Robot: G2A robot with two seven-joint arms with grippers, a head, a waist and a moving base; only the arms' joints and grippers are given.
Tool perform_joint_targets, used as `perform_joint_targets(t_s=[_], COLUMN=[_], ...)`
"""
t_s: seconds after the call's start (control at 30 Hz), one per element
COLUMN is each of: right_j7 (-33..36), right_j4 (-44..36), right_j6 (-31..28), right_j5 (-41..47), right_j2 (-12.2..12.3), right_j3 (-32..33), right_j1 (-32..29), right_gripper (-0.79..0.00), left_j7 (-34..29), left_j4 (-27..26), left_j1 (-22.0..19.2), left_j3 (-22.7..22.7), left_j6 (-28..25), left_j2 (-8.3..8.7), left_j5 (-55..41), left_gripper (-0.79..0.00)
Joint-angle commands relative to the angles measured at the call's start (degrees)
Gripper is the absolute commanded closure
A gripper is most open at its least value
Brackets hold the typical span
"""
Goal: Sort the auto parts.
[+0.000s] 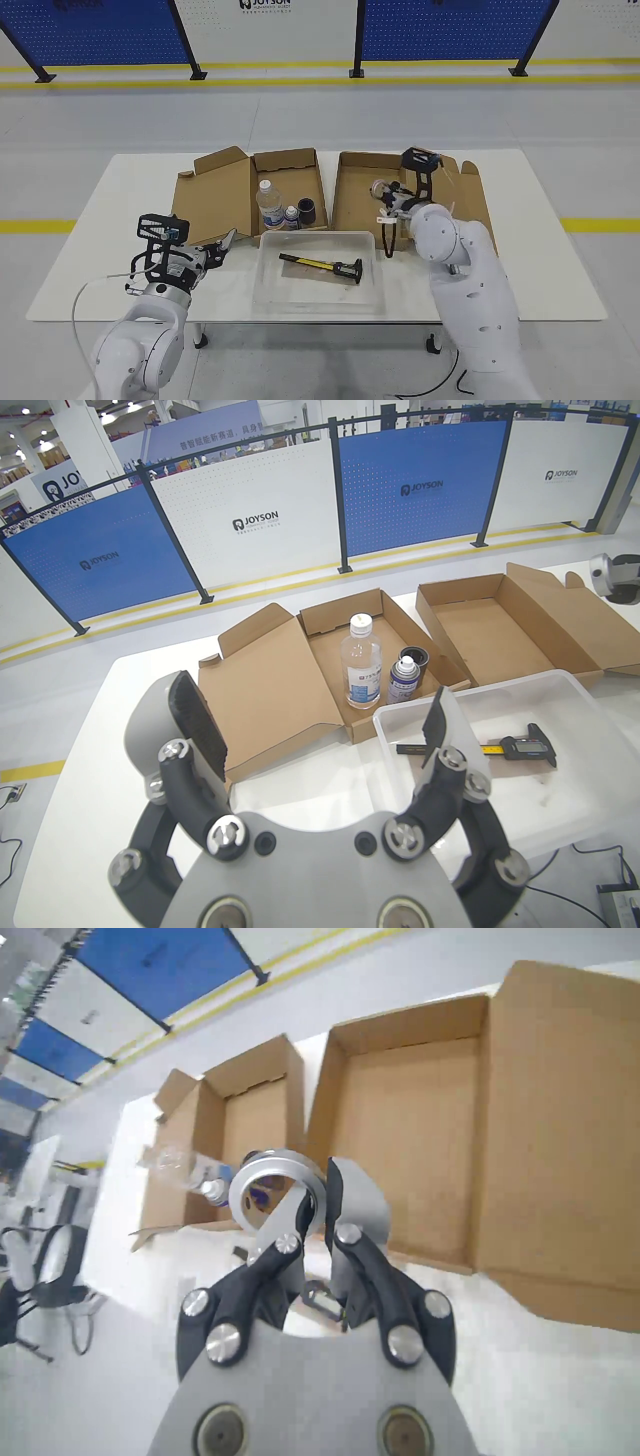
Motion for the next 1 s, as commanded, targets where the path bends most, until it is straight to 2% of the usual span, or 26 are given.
perform_joint_targets(t_s=[0.0,0.17,0.47,0.57,0.93,0.97], right_j7=[0.9,1.8,-0.6,-1.0,-2.1,-2.2], right_j4=[4.3,16.4,34.3,39.0,47.1,47.7], right_j6=[-0.3,-2.8,-8.5,-8.6,-6.8,-6.8], right_j5=[-3.7,-9.8,-10.1,-10.8,-8.6,-8.6], right_j2=[0.1,0.1,-1.2,-1.7,-3.1,-3.2], right_j3=[-0.6,-3.0,-8.2,-9.7,-11.3,-11.5], right_j1=[2.9,9.6,16.7,18.5,22.0,22.2], right_gripper=[0.0,0.0,0.0,0.0,0.0,-0.028], left_j7=[0.0,0.0,0.0,0.0,0.0,0.0], left_j4=[0.0,0.0,0.0,0.0,0.0,0.0], left_j1=[0.0,0.0,0.0,0.0,0.0,0.0], left_j3=[0.0,0.0,0.0,0.0,0.0,0.0], left_j6=[0.0,0.0,0.0,0.0,0.0,0.0], left_j2=[0.0,0.0,0.0,0.0,0.0,0.0], left_j5=[0.0,0.0,0.0,0.0,0.0,0.0], left_gripper=[-0.785,-0.785,-0.785,-0.785,-0.785,-0.785])
